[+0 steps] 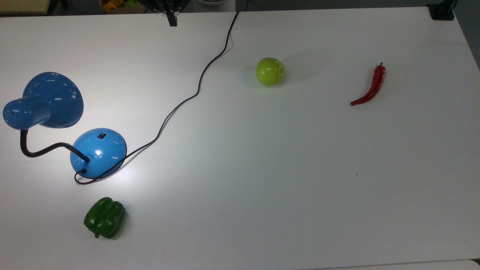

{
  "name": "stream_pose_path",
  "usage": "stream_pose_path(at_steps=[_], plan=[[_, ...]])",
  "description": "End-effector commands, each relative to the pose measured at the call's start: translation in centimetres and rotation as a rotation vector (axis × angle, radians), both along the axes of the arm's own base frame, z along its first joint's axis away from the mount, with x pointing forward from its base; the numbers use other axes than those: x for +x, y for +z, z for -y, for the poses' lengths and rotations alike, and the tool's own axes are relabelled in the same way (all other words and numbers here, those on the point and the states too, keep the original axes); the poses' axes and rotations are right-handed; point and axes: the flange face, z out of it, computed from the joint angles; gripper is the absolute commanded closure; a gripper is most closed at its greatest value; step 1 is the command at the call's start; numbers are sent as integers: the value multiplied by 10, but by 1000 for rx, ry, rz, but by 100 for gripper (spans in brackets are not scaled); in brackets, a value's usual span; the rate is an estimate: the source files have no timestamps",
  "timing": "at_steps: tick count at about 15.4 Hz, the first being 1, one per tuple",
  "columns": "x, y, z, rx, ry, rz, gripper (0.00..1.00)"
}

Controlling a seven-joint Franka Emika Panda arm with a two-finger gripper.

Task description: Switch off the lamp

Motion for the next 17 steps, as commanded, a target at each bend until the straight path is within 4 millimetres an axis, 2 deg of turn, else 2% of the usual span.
stream_pose_path(at_steps=[1, 5, 8, 12, 14, 17], plan=[[-3, -36, 15, -81, 14, -44, 100], [-4, -71, 40, -86, -33, -52, 100], [-3, -91, 57, -90, -73, 4, 100], [17, -121, 78, -110, -162, 95, 100], [20, -133, 95, -122, -189, 164, 100], [32, -156, 103, -139, -203, 212, 100]])
